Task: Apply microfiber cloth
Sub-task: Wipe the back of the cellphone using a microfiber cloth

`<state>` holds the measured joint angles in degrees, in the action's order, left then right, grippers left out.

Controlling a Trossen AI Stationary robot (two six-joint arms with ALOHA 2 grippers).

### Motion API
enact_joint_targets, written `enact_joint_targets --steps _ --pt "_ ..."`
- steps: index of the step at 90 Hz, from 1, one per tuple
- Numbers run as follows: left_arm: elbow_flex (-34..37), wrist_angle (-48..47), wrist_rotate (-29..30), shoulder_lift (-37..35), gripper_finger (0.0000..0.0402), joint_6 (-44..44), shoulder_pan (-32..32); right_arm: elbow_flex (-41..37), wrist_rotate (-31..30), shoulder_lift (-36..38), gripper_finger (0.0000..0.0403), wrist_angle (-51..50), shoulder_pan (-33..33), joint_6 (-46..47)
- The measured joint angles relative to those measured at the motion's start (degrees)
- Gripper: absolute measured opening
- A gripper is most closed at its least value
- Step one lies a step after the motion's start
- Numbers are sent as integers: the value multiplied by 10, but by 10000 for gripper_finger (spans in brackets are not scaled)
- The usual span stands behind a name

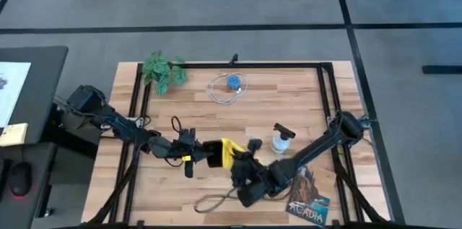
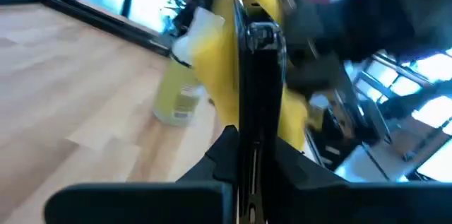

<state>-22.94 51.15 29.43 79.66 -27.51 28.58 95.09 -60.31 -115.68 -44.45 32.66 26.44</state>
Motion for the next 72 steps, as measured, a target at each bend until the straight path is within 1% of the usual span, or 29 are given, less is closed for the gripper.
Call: enact_joint_targets --steps 8,13,16,23,29,35,38,41,45,49,59,63,65,68,72 --pt "0 -4 -3 0 11 0 0 1 -4 6 0 -38 17 60" --pt "0 -2 -3 0 11 0 0 1 -3 7 0 -39 28 70" --pt "0 -4 -2 0 11 0 0 1 8 7 0 -35 34 67" --pt "0 -5 4 1 11 0 -1 1 70 7 0 -8 42 44" --pt "0 -4 7 1 11 0 -1 1 147 7 0 33 43 4" --pt "0 -4 8 1 11 0 -2 1 228 2 0 99 34 -63" --pt "0 -4 8 1 11 0 -2 1 248 1 0 132 29 -98" --pt "0 -3 8 1 11 0 -2 1 250 0 0 157 24 -129" --pt "1 -3 8 1 11 0 -2 1 239 0 0 181 15 -161" --pt "1 -2 8 1 11 0 -2 2 199 1 0 190 6 -180" --pt "1 -2 8 1 11 0 -2 2 16 3 0 183 -6 -227" --pt "1 -2 8 1 11 -1 -2 2 -36 3 0 201 -12 -261" --pt "1 -2 8 1 11 -1 -2 2 -49 4 0 218 -15 -279" --pt "1 -2 8 1 11 -1 -1 2 -52 6 0 244 -21 -307" --pt "1 -2 9 1 11 -1 -1 2 -35 8 0 276 -29 -336"
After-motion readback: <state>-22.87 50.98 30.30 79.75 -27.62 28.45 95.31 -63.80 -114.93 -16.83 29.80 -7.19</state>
